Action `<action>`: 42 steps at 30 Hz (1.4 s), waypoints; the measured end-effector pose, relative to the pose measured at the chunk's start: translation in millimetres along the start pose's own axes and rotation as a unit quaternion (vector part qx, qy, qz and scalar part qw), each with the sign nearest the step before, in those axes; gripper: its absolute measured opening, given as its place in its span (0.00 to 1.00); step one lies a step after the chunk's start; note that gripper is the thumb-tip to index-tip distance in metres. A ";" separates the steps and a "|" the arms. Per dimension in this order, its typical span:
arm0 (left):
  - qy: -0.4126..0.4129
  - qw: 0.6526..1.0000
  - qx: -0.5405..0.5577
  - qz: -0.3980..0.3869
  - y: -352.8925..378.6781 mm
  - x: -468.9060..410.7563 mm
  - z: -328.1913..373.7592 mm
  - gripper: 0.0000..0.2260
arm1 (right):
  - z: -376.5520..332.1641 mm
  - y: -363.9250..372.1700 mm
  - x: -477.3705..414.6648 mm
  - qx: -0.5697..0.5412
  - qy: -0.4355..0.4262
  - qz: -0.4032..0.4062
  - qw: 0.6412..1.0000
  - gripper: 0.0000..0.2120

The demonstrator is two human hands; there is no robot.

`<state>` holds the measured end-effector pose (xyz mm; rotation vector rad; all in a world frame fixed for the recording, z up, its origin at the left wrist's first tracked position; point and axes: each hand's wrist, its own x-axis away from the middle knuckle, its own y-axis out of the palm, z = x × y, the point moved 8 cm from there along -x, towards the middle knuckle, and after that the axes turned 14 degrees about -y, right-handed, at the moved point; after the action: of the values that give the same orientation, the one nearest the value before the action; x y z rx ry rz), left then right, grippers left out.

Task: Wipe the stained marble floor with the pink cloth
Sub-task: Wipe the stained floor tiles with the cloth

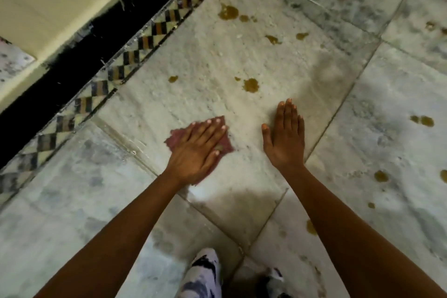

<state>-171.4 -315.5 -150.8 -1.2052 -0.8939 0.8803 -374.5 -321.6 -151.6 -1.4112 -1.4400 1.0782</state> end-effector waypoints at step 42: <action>-0.191 0.980 0.050 -0.013 -23.3 -216.6 -31.0 0.26 | 7.9 1.6 -34.4 0.029 0.024 0.013 0.999 0.32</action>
<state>-226.1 -528.6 -152.9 -0.9495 -1.1544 1.1448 -380.7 -356.2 -155.2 -1.4075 -1.3494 1.0867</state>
